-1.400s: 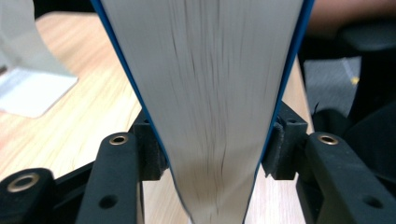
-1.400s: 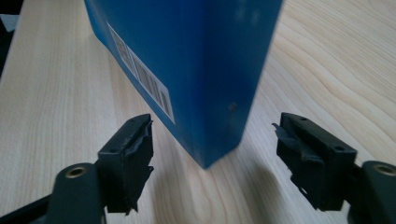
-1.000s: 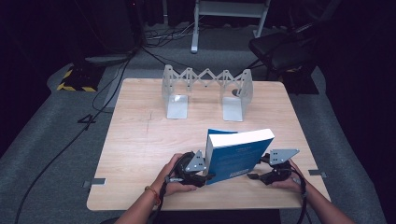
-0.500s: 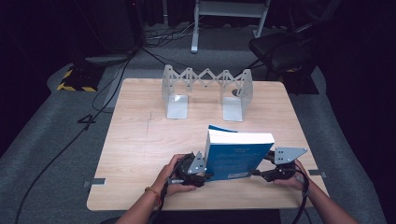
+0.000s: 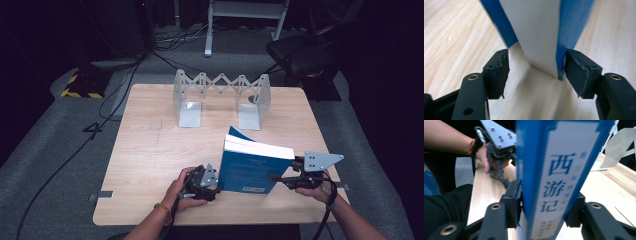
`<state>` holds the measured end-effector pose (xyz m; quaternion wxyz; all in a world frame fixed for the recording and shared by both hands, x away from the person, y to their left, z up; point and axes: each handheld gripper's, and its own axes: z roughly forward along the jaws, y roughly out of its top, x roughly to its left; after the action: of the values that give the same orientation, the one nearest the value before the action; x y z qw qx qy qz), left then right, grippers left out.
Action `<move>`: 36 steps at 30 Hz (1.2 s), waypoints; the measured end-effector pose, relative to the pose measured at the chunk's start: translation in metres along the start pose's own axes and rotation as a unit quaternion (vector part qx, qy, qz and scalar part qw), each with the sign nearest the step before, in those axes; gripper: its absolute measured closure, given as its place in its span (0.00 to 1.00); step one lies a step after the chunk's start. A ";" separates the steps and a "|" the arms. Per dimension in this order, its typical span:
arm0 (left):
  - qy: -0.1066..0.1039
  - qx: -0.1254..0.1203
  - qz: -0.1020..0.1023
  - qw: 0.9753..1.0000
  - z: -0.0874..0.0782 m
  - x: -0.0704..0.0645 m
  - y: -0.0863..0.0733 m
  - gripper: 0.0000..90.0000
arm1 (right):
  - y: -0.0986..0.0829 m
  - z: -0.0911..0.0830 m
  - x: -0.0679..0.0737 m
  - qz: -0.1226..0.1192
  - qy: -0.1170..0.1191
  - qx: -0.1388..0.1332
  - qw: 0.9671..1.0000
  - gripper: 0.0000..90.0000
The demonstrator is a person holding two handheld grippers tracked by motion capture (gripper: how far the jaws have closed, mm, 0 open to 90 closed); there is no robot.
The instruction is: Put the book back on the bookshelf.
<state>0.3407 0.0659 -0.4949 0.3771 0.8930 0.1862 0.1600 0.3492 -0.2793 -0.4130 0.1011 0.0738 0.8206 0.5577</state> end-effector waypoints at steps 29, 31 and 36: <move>0.061 0.016 -0.033 0.997 0.021 0.015 0.005 0.24 | 0.055 0.010 0.013 -0.001 -0.071 -0.025 0.997 0.63; 0.070 0.017 -0.032 0.997 0.024 0.017 0.008 0.24 | 0.058 0.011 0.014 -0.011 -0.084 -0.018 0.996 0.63; 0.069 0.017 -0.046 0.996 0.031 0.022 0.013 0.24 | 0.061 0.010 0.012 -0.007 -0.096 -0.006 0.995 0.63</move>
<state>0.3761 0.0491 -0.5029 0.3553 0.8765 0.2554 0.2006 0.3403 -0.2447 -0.3614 0.1843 0.1205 0.8040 0.5524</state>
